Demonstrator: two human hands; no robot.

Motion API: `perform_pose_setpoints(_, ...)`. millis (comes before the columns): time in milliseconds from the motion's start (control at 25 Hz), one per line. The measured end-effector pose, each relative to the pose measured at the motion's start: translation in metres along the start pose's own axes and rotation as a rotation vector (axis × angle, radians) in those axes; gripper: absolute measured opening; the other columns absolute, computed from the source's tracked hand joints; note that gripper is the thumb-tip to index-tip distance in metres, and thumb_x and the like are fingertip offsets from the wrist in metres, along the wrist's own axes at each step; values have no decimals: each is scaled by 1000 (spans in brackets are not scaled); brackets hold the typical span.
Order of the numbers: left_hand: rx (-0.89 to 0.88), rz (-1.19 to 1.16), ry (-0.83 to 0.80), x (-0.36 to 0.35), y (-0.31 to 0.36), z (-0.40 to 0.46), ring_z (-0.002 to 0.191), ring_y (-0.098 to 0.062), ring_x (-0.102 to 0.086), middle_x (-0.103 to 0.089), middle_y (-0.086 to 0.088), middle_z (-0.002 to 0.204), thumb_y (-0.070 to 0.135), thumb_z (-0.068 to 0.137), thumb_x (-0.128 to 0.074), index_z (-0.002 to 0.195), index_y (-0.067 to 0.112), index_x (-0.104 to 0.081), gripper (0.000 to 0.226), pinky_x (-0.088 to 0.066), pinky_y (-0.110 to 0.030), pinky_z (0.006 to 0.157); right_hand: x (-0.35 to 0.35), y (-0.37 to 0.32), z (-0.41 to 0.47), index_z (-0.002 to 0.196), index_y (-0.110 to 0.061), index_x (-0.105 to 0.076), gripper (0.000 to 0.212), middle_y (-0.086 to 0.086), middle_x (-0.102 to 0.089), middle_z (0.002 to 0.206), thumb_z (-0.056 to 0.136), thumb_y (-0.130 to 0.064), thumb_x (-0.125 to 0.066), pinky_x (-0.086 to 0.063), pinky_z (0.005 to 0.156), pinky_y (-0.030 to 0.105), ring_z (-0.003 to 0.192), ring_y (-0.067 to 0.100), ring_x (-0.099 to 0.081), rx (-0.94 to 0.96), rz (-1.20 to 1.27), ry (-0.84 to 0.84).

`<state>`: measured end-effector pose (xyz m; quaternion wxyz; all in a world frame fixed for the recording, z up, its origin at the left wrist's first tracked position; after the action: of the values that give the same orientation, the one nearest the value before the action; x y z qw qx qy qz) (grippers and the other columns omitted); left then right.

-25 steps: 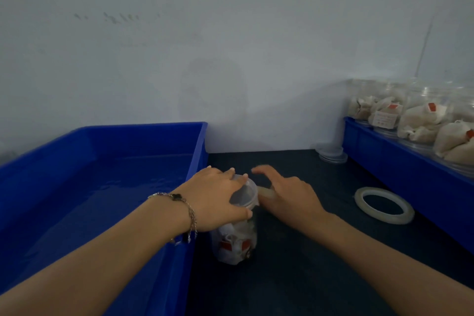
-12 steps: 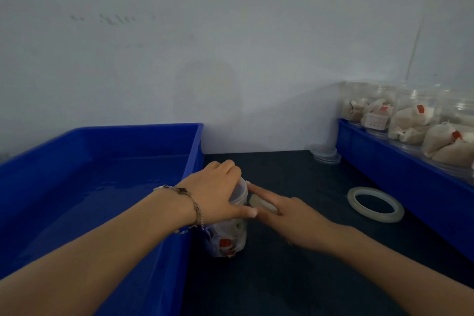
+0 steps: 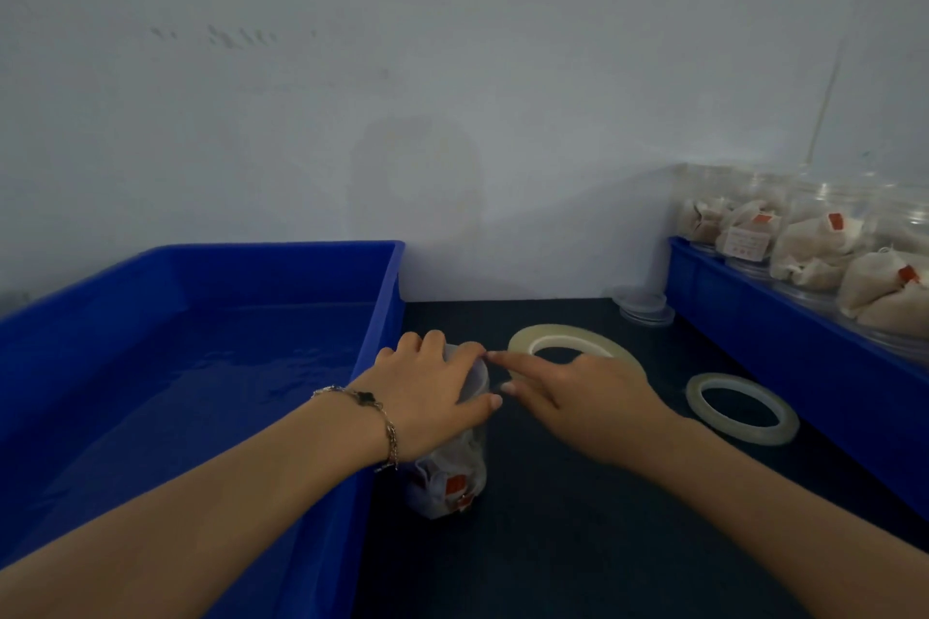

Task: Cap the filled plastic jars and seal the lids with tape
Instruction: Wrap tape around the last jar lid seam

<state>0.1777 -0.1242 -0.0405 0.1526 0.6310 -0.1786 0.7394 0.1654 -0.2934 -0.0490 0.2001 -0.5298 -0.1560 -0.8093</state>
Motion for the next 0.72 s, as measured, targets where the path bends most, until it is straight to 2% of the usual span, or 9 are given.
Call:
perform_pose_setpoints(40,29,10,44,0,2,-1,114,-20,-41,-39,-3,130,68,86,-26,139,28,-26,66,-39,-35,91,-2,1,3,142,-41,-31,47,-6,-64,78,97,-54,-22,-40,54,23,62,7,-56,-28,54,4)
perform_pose_setpoints(120,76,5,97,1,5,0,105,-18,-43,-43,-3,120,68,84,-30,130,23,-35,65,-43,-33,86,-9,-1,7,141,-37,-35,44,-2,-68,103,99,-49,-25,-45,68,29,84,13,-63,-66,100,-16)
perform_pose_setpoints(160,84,-13,110,2,5,1,99,-17,-43,-43,-2,113,68,82,-29,125,23,-37,63,-44,-31,82,-11,-6,8,141,-36,-35,44,-1,-68,102,100,-48,-24,-46,68,31,83,15,-62,-50,63,-18)
perform_pose_setpoints(240,88,-46,112,2,4,1,89,-16,-41,-38,-1,101,67,79,-28,117,23,-38,59,-42,-29,74,-14,-14,8,141,-35,-33,44,-1,-67,90,101,-46,-22,-45,59,31,64,12,-55,-4,-39,-10)
perform_pose_setpoints(320,92,-46,112,1,4,1,88,-16,-41,-37,0,99,66,79,-28,114,23,-38,57,-41,-29,72,-11,-11,9,141,-34,-35,43,-2,-66,87,101,-45,-22,-42,56,29,58,10,-50,-14,-62,-16)
perform_pose_setpoints(440,118,-26,80,3,3,0,94,-17,-42,-42,-1,109,65,83,-31,116,22,-39,55,-45,-32,79,-14,-15,12,134,-36,-45,39,1,-67,106,101,-44,-24,-40,66,30,86,17,-62,-103,181,-65)
perform_pose_setpoints(520,119,-33,80,8,5,-3,100,-18,-43,-43,-2,115,63,85,-35,119,22,-38,53,-45,-34,85,-20,-18,18,124,-39,-52,36,0,-66,110,100,-43,-25,-41,68,31,93,19,-62,-101,224,-112)
perform_pose_setpoints(600,2,-97,57,12,19,-12,104,-18,-41,-40,1,118,63,84,-38,119,26,-37,50,-42,-36,88,-21,13,29,120,-37,-54,34,1,-63,119,98,-38,-28,-48,80,38,101,25,-61,-236,175,-143)
perform_pose_setpoints(720,-236,-221,-27,16,51,-29,100,-13,-38,-36,8,114,66,80,-36,115,33,-33,48,-39,-32,84,-13,77,20,139,-38,-41,41,4,-49,141,102,-40,-24,-41,101,46,124,27,-49,-510,151,-221)
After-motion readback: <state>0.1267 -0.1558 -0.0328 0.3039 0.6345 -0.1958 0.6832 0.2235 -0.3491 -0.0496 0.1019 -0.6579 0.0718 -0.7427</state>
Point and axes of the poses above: each hand's wrist, its own z-axis towards the middle knuckle, its own x-axis out of the back of the hand, y = z × x, the point moved 3 cm from there along z, towards the middle knuckle
